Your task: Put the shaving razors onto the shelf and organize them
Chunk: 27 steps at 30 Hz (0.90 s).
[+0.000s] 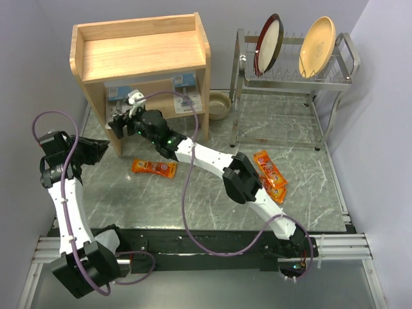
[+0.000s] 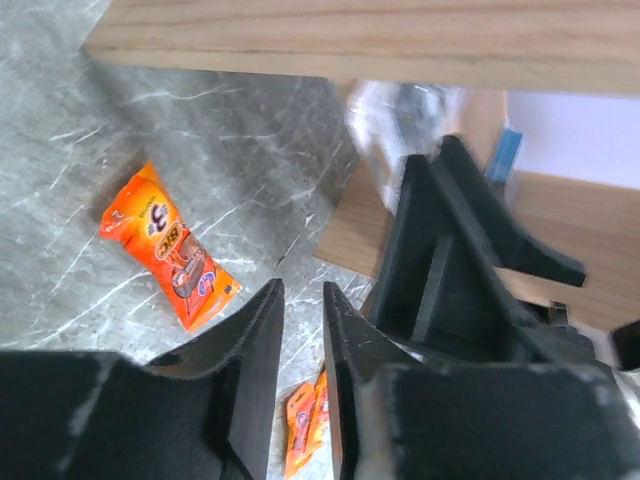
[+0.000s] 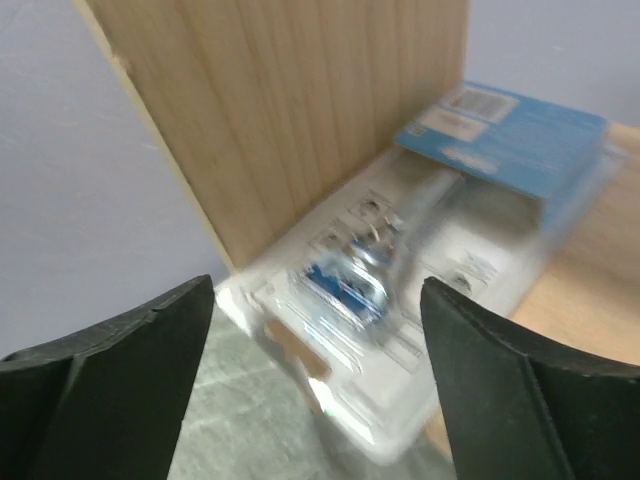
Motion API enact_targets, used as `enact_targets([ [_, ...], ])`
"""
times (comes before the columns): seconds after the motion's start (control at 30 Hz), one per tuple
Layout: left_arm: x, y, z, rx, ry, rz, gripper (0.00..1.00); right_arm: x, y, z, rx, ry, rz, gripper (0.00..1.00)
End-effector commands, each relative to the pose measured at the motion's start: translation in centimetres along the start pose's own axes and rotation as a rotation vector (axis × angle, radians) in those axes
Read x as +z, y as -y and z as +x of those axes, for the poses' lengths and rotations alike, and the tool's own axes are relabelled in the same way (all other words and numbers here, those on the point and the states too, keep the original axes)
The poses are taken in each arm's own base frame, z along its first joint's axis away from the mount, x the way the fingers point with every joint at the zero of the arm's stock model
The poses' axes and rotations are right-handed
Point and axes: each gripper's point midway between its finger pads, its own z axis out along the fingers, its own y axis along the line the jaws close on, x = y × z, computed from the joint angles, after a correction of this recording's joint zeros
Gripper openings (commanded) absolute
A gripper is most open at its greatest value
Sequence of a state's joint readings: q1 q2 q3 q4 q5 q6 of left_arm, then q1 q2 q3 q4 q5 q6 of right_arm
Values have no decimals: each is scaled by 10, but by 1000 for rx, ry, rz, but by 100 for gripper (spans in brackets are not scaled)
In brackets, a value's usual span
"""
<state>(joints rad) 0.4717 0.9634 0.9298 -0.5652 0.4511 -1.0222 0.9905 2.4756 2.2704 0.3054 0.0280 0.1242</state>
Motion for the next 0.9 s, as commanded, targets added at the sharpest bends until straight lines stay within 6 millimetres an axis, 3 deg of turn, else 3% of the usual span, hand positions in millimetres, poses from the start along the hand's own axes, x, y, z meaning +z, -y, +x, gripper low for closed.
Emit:
enact_targets([
  [0.0, -25, 29, -7, 106, 56, 10, 41, -48, 5, -83, -19, 106, 89, 93],
  [0.03, -25, 24, -4, 94, 47, -19, 47, -61, 9, -63, -35, 50, 105, 94],
  [0.07, -23, 14, 0, 78, 29, -57, 54, -82, 6, -97, -38, 82, 112, 94],
  [0.1, -20, 9, 3, 62, 13, -74, 56, -94, 4, -99, -49, 68, 112, 94],
  [0.13, -18, 5, 5, 47, 3, -86, 58, -109, 8, -72, -65, -1, 120, 95],
  [0.17, -15, 1, 8, 33, -14, -93, 61, -130, 3, -92, -68, 5, 107, 95],
  [0.2, -13, 1, 10, 14, -24, -88, 62, -142, 0, -84, -91, -29, 82, 96],
  [0.23, -12, -1, 13, 1, -36, -87, 64, -159, 5, -52, -109, -109, 78, 96],
  [0.27, -11, -1, 14, -10, -51, -83, 66, -177, 3, -53, -121, -147, 61, 95],
  [0.37, -11, -4, 18, -8, -77, -92, 67, -215, -13, -4, -187, -372, -113, 90],
  [0.47, -14, -20, 22, -13, -96, -174, 67, -235, -27, 30, -155, -515, -235, 86],
  [0.53, -16, -32, 24, 0, -99, -226, 65, -246, -33, 55, -137, -565, -302, 84],
  [0.6, -17, -39, 25, -9, -91, -249, 64, -243, -32, 67, -91, -585, -284, 84],
  [0.63, -15, -48, 27, -19, -91, -276, 63, -241, -28, 84, -67, -614, -266, 84],
  [0.73, -15, -68, 30, -69, -78, -325, 58, -225, -15, 104, 17, -638, -218, 82],
  [0.87, -15, -78, 28, -86, -51, -329, 57, -201, -7, 124, 14, -657, -210, 82],
])
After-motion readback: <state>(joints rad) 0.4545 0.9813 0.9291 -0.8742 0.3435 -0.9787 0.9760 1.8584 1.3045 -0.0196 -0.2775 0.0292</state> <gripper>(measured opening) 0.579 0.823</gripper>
